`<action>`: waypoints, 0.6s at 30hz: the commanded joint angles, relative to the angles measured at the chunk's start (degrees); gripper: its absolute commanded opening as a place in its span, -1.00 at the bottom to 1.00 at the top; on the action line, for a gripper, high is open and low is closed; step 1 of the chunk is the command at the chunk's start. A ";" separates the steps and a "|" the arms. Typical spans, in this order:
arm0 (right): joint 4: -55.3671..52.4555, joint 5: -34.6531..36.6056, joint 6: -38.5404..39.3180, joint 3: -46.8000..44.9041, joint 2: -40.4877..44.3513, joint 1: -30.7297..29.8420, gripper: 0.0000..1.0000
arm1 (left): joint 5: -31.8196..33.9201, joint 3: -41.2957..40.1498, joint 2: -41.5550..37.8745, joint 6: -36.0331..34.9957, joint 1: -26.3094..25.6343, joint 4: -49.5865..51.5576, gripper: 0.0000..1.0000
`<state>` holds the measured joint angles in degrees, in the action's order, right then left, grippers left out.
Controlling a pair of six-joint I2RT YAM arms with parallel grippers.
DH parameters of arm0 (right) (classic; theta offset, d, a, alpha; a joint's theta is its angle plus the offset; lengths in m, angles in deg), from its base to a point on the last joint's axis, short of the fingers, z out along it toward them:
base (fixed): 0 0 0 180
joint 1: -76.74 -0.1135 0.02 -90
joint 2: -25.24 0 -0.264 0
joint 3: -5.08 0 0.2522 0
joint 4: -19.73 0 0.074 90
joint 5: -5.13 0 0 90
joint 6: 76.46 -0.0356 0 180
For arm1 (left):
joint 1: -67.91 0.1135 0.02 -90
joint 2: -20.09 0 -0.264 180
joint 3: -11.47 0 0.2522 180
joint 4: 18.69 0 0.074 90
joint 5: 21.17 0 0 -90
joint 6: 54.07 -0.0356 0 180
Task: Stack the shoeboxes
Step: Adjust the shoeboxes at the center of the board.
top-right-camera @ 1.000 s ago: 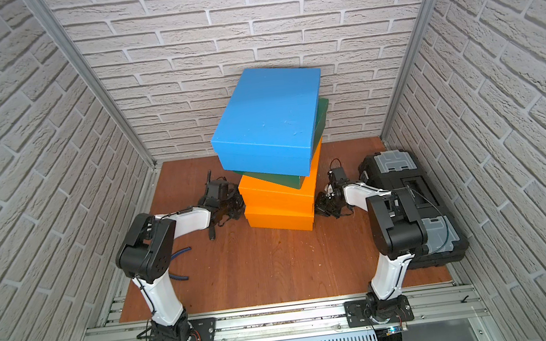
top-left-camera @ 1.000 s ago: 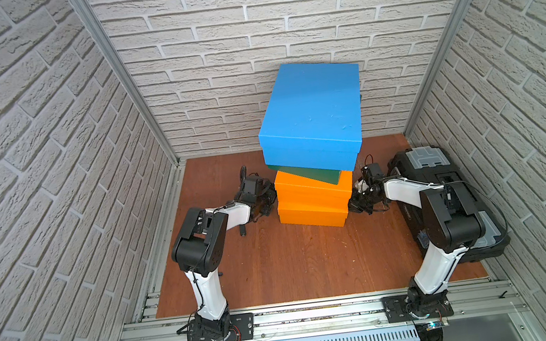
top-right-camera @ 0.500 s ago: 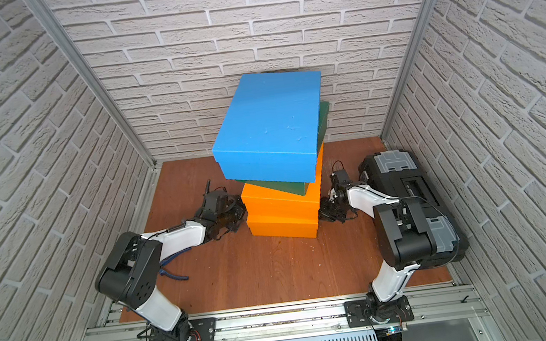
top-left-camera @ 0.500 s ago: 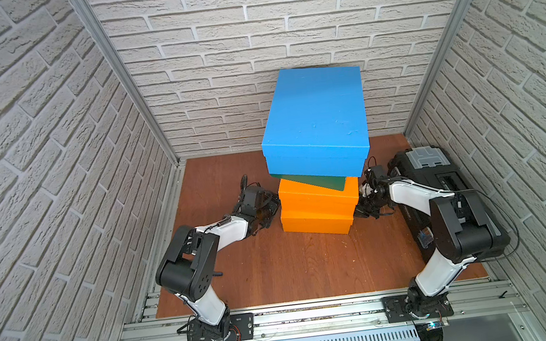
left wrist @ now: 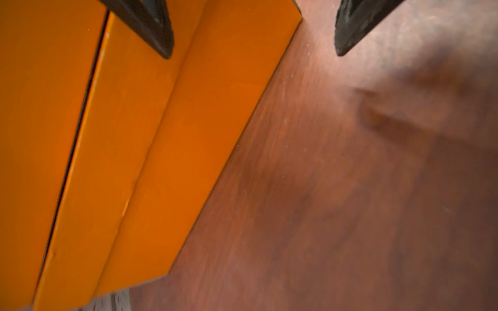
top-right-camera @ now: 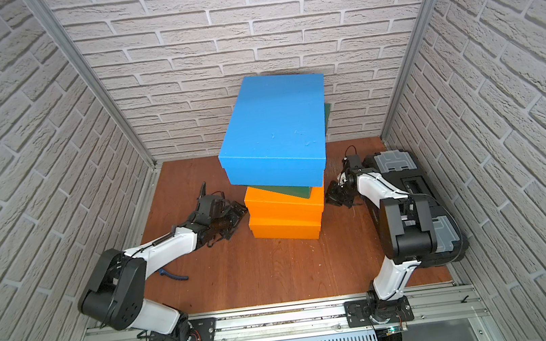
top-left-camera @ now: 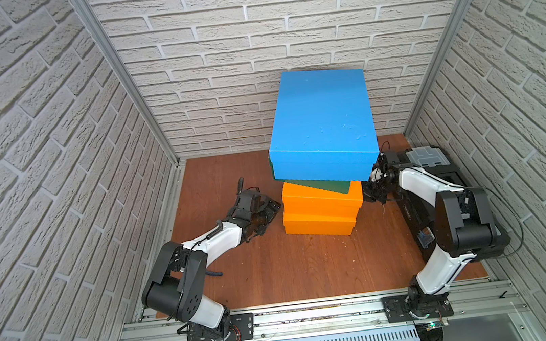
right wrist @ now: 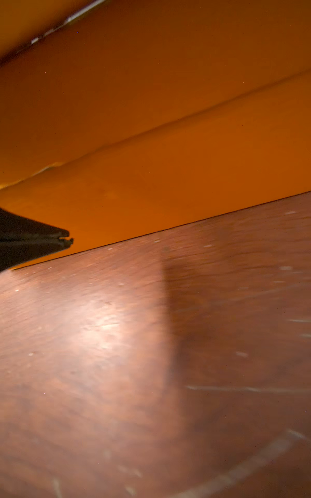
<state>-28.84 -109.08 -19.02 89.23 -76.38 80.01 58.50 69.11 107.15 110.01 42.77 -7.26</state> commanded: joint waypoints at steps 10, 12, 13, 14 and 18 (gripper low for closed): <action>4.39 -2.28 -1.81 18.11 -17.50 0.01 -0.94 | -3.15 5.53 6.53 -0.88 -0.43 -0.51 0.85; 4.70 -2.75 -1.89 19.75 -19.02 -0.43 -0.94 | -3.30 5.41 6.82 -0.54 -0.69 -0.68 0.85; 4.72 -2.87 -1.98 20.36 -19.64 -0.68 -0.94 | -3.30 5.19 6.82 -0.19 -0.90 -0.89 0.85; 4.82 -3.00 -2.07 20.88 -20.06 -1.03 -0.94 | -3.30 5.01 6.73 -0.04 -1.06 -1.22 0.85; 5.00 -3.33 -2.07 21.44 -20.62 -2.97 -0.94 | -2.66 4.66 6.21 0.58 -2.18 -1.36 0.85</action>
<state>-25.47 -110.61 -20.59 109.43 -97.47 79.28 55.97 73.59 113.58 109.73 41.54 -6.61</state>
